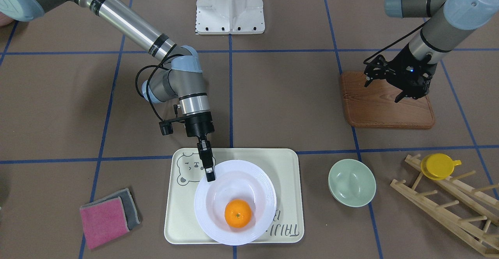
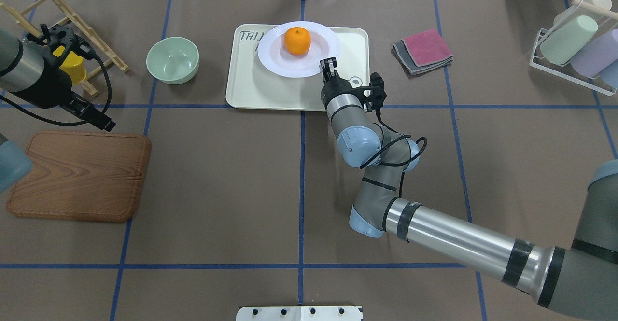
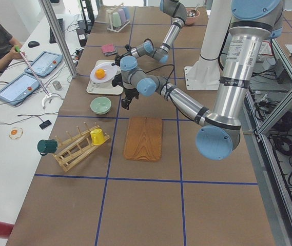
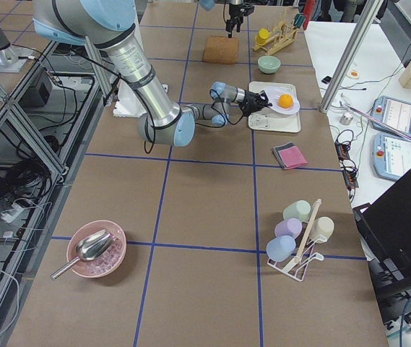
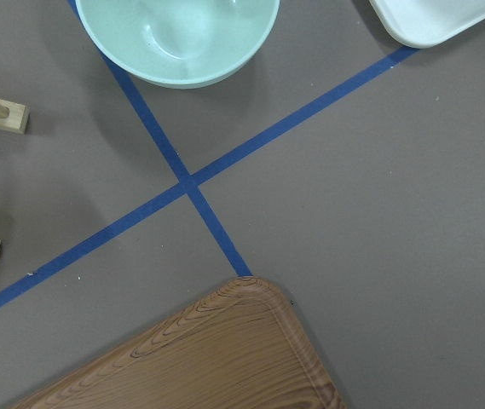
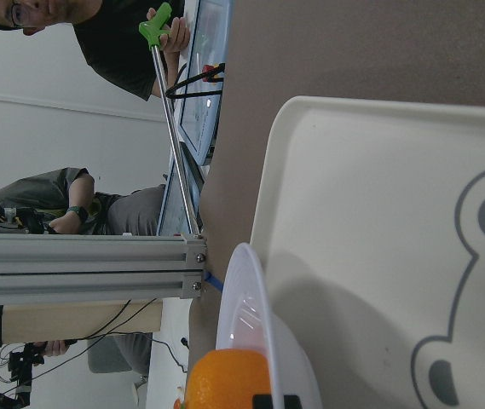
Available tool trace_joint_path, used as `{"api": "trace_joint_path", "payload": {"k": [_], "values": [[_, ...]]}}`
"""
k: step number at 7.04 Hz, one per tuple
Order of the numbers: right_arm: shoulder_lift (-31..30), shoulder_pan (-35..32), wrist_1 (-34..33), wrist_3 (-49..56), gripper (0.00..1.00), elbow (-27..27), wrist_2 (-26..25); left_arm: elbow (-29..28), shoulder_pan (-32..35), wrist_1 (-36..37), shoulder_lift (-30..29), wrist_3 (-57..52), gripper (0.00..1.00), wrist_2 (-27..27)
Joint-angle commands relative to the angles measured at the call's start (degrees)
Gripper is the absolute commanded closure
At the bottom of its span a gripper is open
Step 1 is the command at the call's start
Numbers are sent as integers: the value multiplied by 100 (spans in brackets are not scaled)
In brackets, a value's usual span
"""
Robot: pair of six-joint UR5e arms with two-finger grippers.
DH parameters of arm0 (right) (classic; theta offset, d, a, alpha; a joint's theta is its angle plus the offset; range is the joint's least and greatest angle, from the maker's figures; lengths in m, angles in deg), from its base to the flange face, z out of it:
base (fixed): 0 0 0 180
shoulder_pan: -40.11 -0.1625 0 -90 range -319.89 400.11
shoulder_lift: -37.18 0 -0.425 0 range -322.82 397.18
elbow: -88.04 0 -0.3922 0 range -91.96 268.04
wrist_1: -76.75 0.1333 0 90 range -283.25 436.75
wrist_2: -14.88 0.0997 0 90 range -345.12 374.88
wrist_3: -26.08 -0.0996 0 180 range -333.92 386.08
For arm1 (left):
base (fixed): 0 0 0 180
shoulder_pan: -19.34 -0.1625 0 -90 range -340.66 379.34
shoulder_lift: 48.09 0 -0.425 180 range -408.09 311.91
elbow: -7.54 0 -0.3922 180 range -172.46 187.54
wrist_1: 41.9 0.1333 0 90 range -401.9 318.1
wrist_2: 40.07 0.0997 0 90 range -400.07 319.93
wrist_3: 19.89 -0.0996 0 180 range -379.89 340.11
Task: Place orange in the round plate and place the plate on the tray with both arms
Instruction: 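Release the plate rim and open the right gripper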
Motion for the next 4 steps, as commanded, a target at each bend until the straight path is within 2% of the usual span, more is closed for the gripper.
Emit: {"api": "trace_joint_path", "payload": {"k": [1,2,4], "values": [[-134,3,-1,36,22,312,143,15,-2,0,-26,0,1,0],[-466,3,-1,79,4,836,213,33,-2,0,-35,0,1,0],[-1195,81,-1,500,2,2101,407,42,-2,0,-52,87,1,-9]]}}
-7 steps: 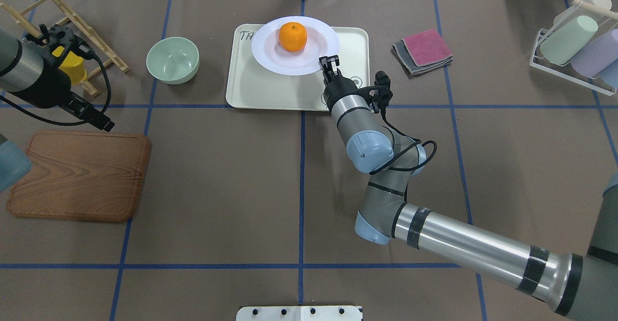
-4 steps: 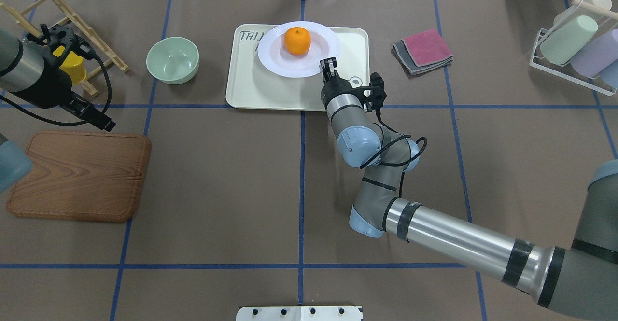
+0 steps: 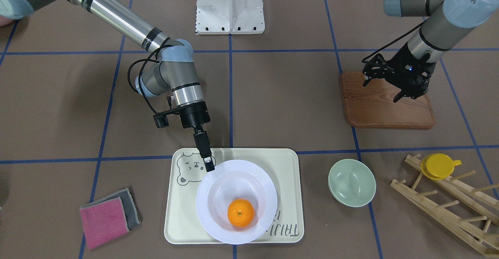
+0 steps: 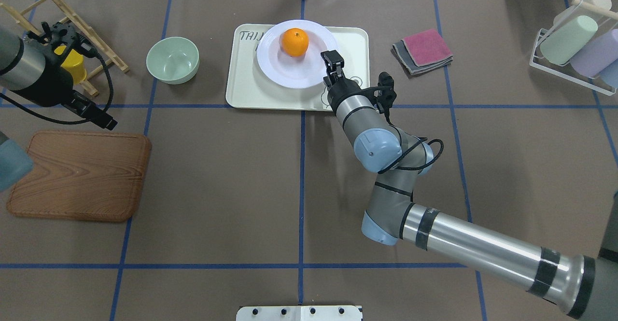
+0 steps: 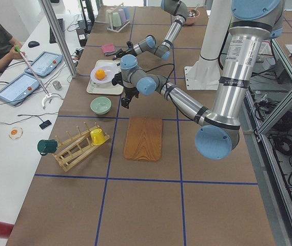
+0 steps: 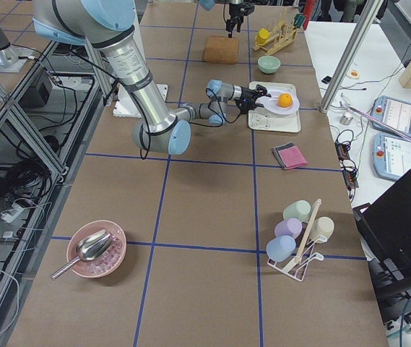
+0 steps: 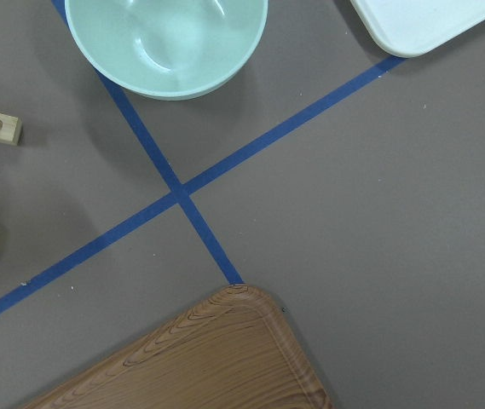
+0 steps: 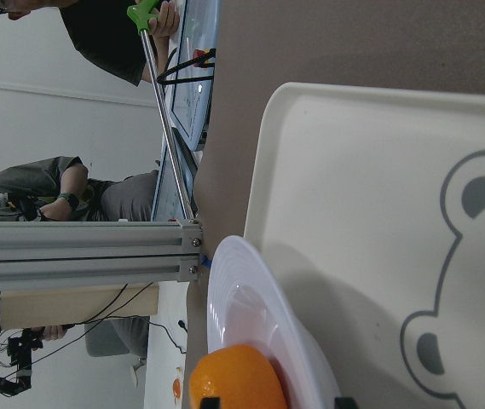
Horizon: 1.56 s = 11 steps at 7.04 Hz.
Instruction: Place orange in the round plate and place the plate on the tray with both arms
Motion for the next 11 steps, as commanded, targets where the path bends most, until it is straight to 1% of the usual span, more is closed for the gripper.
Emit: {"api": "trace_joint_path", "payload": {"k": [1,2,3,4,5,6,7,8,9,10,11], "values": [[-786,185,0,341,2,1255,102,9,0,0,-15,75,1,6],[-1172,334,0,612,2,1808,102,9,0,0,-15,75,1,6],[-1516,449,0,1163,1,2223,233,1,0,0,-6,67,1,14],[-1536,398,-17,2508,1,2427,956,-17,0,9,-14,58,1,23],[-1789,232,-35,3670,1,2577,1590,-26,9,9,3,-3,1,67],[-2322,-170,-53,4543,1,2778,2632,-52,96,9,38,-39,1,93],[-2728,-1114,-148,5831,1,2754,4565,-69,314,43,56,-344,1,94],[-3019,-1932,-358,6732,1,2772,5698,-70,534,44,247,-782,1,85],[-3292,-2445,-839,8002,1,2789,6484,-70,710,44,380,-1212,1,85],[-3495,-2798,-1444,9425,1,2833,6857,-61,842,44,529,-1478,1,76],[-3688,-3080,-1998,10509,1,2903,6974,-61,1000,52,635,-1715,1,76]]}}
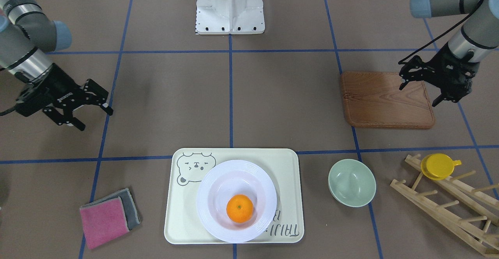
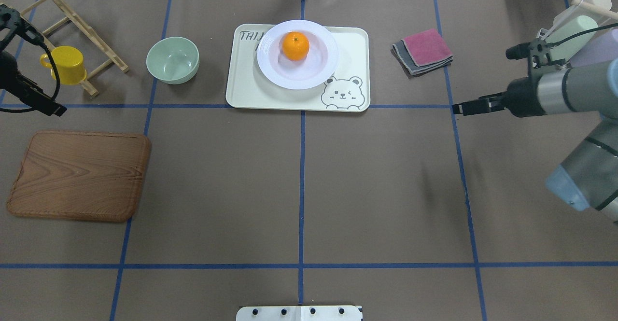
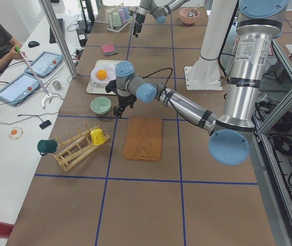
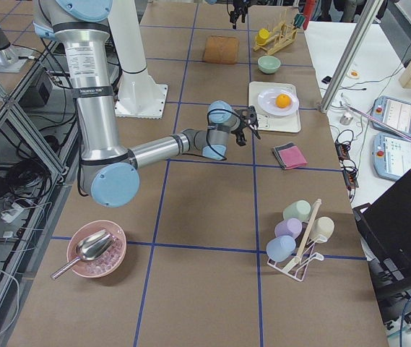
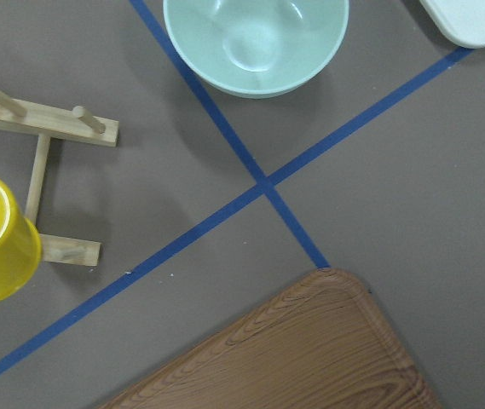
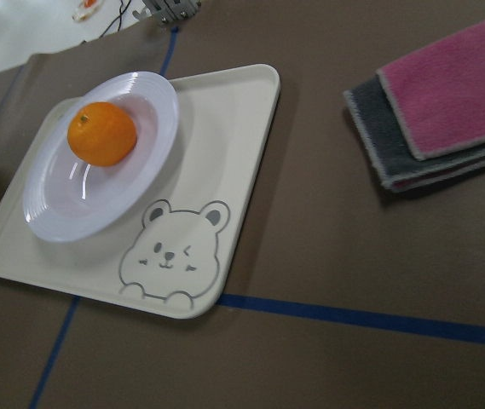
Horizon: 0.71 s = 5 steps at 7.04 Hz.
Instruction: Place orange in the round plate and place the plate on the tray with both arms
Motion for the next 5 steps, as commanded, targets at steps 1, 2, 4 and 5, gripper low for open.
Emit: {"api": "trace_joint_path", "payload": {"k": [1,2,4,5], "values": [[-313,-687,-1466,2614,1,185,430,-5,311,16,252,-700,1,-3],[-313,-1064,-2744,3869,1,543,527,29,495,25,340,-774,1,-38],[-661,-2152,-5401,6491,1,1378,545,-32,873,321,508,-1458,1,-65],[-1135,-2584,-5411,6771,0,1494,780,-32,1023,558,517,-1782,1,-73]]}}
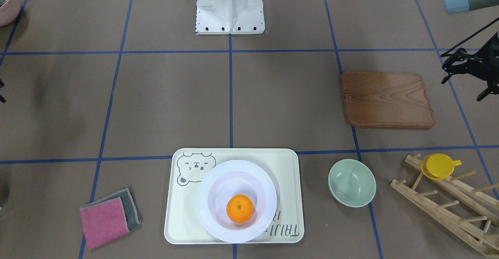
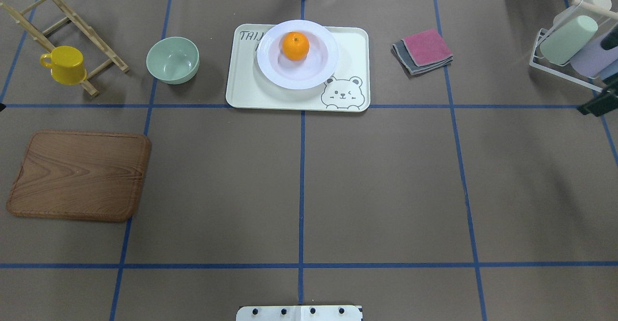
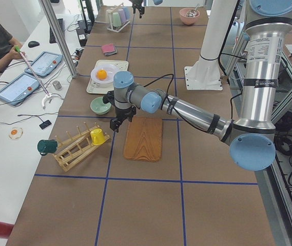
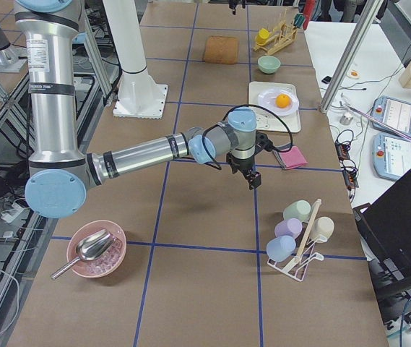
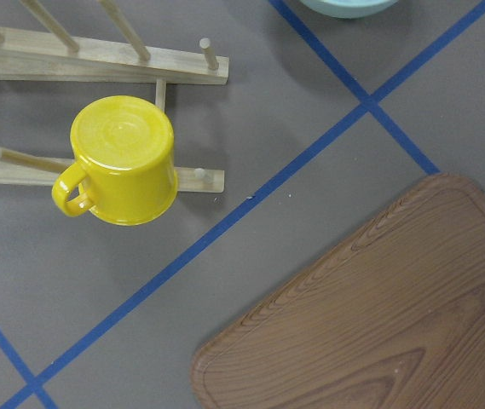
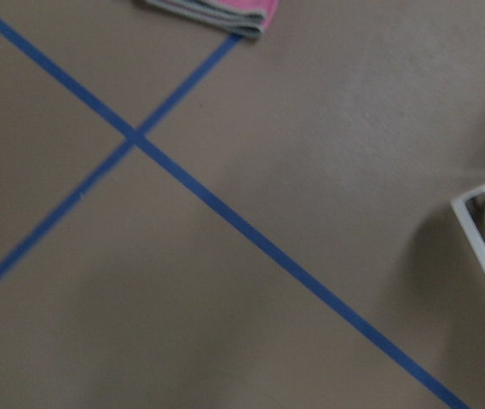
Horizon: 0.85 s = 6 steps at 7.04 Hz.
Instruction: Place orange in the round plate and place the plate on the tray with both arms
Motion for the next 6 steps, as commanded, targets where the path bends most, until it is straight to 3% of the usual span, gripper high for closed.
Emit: {"api": "trace_joint_path", "payload": {"k": [1,6], "values": [[-539,-731,-579,794,0,259,458,-4,356,374,39,-534,1,-21],[-504,-732,-579,706,0,233,478,22,323,367,171,-344,1,-312]]}}
